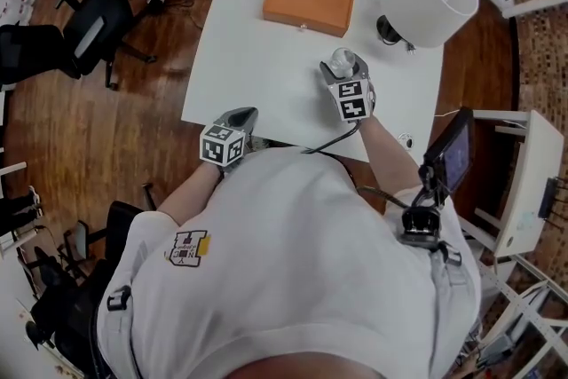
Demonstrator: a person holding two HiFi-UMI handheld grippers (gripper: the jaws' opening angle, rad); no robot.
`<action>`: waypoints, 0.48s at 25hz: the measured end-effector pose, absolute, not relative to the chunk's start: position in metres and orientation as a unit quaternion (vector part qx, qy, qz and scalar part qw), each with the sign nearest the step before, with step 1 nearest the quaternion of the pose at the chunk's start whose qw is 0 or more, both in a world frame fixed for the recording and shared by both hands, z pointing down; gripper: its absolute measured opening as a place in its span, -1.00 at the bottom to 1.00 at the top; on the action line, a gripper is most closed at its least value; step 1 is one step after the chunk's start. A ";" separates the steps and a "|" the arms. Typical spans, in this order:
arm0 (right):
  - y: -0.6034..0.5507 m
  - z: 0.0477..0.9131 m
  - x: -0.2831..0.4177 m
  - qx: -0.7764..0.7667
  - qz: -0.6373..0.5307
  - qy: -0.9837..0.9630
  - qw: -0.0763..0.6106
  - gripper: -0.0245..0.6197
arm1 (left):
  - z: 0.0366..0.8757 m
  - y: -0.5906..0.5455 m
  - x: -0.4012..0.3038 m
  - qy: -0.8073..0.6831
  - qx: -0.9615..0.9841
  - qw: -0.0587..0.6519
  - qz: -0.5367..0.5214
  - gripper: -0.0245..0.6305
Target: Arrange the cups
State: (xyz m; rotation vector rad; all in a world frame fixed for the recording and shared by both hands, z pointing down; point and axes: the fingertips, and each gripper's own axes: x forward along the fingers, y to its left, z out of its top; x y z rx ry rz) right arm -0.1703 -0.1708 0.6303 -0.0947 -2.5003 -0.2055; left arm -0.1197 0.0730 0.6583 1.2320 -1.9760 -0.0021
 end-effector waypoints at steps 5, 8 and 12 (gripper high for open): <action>-0.166 0.596 -0.192 -0.054 -0.096 -0.953 0.281 -0.04 | 0.664 0.078 -0.123 -0.779 0.485 0.397 -0.005 -0.93; -0.171 0.566 -0.212 -0.059 -0.108 -0.959 0.256 -0.04 | 0.664 0.076 -0.122 -0.776 0.491 0.396 -0.007 -0.93; -0.185 0.528 -0.244 -0.056 -0.116 -0.965 0.227 -0.04 | 0.662 0.073 -0.123 -0.774 0.496 0.394 -0.009 -0.93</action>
